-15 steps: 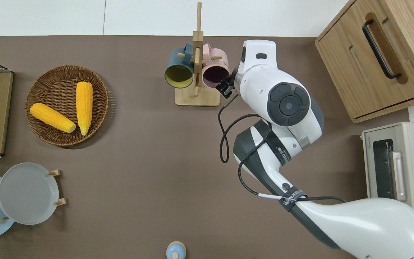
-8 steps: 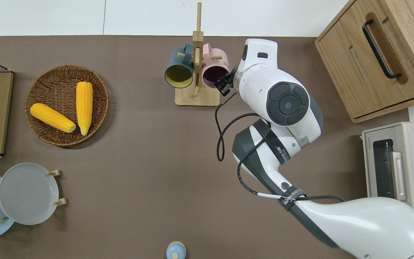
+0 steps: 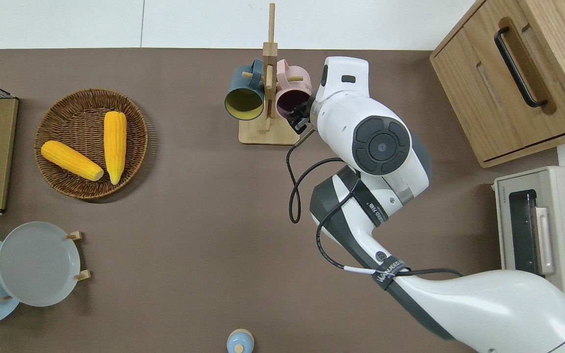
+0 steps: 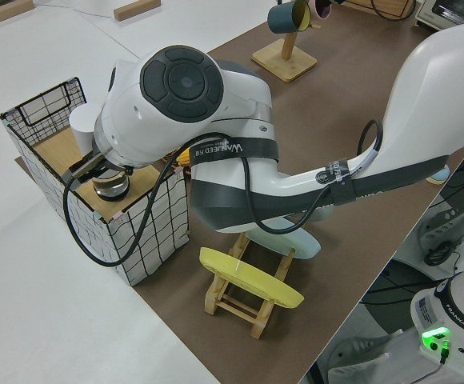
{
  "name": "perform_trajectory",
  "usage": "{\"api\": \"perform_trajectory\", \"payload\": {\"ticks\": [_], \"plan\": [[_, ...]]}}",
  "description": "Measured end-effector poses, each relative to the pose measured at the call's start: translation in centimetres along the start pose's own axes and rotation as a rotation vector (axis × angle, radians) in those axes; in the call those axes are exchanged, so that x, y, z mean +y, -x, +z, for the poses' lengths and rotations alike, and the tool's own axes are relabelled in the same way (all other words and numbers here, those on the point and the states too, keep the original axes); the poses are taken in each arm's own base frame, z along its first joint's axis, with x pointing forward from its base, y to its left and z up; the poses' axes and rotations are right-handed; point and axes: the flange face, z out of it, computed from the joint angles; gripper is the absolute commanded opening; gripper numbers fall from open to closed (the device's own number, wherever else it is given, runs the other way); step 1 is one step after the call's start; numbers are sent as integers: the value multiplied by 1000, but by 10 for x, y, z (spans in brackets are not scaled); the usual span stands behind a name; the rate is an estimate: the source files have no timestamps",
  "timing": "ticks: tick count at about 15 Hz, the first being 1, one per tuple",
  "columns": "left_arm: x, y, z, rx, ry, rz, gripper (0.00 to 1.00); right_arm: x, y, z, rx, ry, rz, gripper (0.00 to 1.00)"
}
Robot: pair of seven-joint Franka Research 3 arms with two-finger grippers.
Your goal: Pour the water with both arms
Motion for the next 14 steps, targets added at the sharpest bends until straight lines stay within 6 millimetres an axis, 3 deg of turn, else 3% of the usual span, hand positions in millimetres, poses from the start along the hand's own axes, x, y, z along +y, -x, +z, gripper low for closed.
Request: {"api": "perform_trajectory", "payload": {"ticks": [14], "plan": [[6,-4,3,56,-6,-5,995,-9,-3,0,1,31,-59,550]]}}
